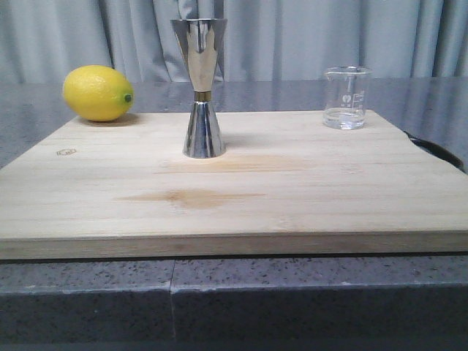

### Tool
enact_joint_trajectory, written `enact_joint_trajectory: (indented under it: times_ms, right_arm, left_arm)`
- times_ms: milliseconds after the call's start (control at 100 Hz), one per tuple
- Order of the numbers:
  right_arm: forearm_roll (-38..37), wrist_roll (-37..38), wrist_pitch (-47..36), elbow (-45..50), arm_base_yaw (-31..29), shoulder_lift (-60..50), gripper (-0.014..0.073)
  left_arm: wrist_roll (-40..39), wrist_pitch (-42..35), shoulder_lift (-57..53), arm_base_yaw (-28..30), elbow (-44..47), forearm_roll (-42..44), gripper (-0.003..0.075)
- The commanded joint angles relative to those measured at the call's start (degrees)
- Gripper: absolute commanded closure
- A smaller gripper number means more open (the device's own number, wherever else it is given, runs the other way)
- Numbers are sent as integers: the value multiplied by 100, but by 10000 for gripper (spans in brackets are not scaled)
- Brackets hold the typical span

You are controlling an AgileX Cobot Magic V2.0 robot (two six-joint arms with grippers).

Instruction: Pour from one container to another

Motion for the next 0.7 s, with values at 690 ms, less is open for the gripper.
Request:
enact_joint_trajectory:
  times_ms: [690]
  right_arm:
    - [-77, -44, -1223, 65, 9, -819, 327]
  left_arm:
    - [-1736, -1714, -2226, 11, 1324, 530, 512]
